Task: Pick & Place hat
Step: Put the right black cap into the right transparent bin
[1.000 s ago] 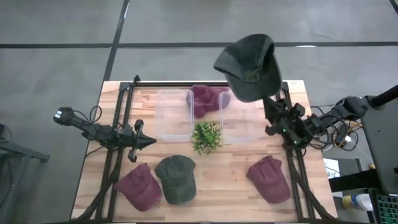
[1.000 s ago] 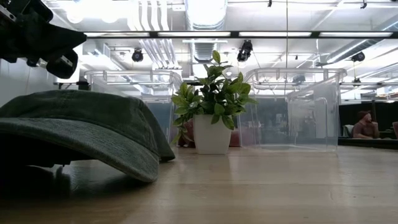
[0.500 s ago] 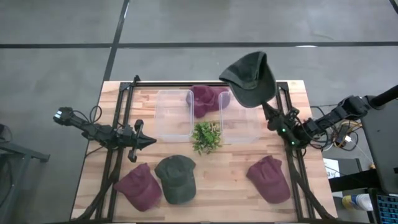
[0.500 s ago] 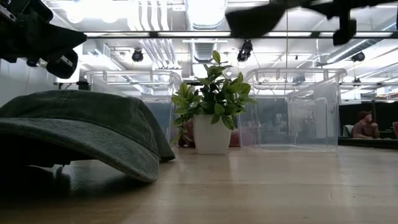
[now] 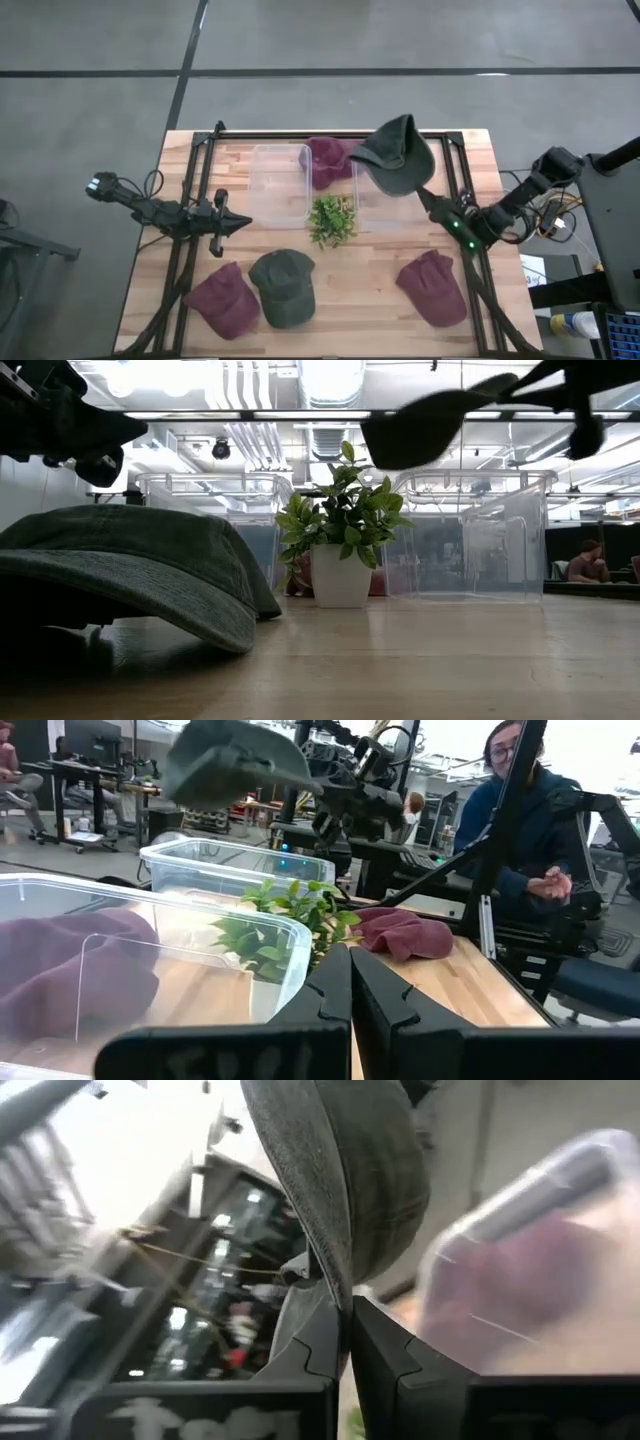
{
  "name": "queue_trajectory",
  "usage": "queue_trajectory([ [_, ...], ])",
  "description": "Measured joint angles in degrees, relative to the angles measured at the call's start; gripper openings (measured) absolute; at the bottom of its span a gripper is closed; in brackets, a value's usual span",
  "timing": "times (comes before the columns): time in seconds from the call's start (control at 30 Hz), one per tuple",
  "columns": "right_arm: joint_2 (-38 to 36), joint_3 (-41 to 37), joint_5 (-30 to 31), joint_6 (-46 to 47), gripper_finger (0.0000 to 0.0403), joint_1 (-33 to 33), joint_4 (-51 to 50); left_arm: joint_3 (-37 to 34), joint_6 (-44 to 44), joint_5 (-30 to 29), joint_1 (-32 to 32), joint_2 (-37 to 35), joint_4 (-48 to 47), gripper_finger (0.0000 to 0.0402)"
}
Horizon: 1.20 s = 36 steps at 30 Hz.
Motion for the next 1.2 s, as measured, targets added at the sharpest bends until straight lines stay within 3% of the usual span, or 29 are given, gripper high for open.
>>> queue_trajectory([
  [0.07, 0.64, 0.73, 2.75, -1.23, 0.0009, 2.31, -0.12, 0.00, -0.01, 0.00, -0.01, 0.00, 0.00, 0.0000],
  [0.43, 4.60, 4.45, 2.71, -3.12, 0.0009, 2.99, -0.38, 0.00, 0.02, -0.20, 0.00, 0.00, 0.00, 0.0000],
  [1.2, 3.62, 2.29, 2.71, -2.74, 0.0009, 2.97, -0.12, 0.00, -0.37, -0.24, -0.02, 0.00, 0.00, 0.0000],
])
